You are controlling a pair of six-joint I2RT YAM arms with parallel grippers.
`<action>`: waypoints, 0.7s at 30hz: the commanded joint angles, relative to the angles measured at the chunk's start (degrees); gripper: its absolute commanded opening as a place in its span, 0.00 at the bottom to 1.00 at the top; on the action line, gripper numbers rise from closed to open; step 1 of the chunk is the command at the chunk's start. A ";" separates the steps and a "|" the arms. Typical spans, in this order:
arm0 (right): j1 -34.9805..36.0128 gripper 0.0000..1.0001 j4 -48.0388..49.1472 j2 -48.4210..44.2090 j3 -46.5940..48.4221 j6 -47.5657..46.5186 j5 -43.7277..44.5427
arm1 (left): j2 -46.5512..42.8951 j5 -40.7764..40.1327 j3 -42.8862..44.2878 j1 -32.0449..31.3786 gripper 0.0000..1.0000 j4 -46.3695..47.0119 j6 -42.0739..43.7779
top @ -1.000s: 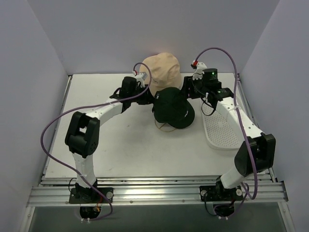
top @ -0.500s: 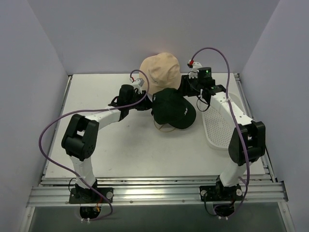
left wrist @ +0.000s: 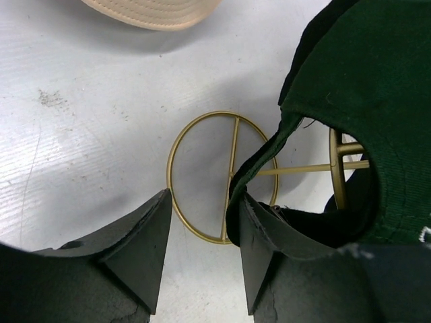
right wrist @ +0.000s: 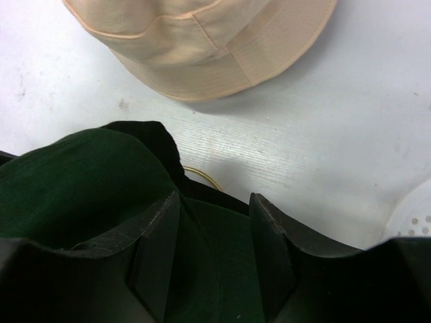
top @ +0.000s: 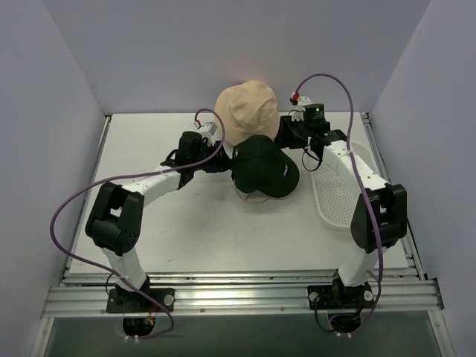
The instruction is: Stack the hats
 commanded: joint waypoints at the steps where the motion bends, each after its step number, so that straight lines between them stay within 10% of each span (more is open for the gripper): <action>1: -0.75 0.43 -4.27 -2.12 4.06 1.72 3.58 | -4.29 -0.71 3.99 0.67 0.52 -3.74 1.20; 15: -4.79 0.51 -12.09 -11.16 7.06 4.63 9.74 | -13.43 -2.03 11.63 4.71 0.94 -16.13 0.59; 21: -1.47 0.88 -11.57 -22.31 0.22 7.96 13.85 | -21.51 -0.27 13.75 4.10 0.94 -22.64 3.05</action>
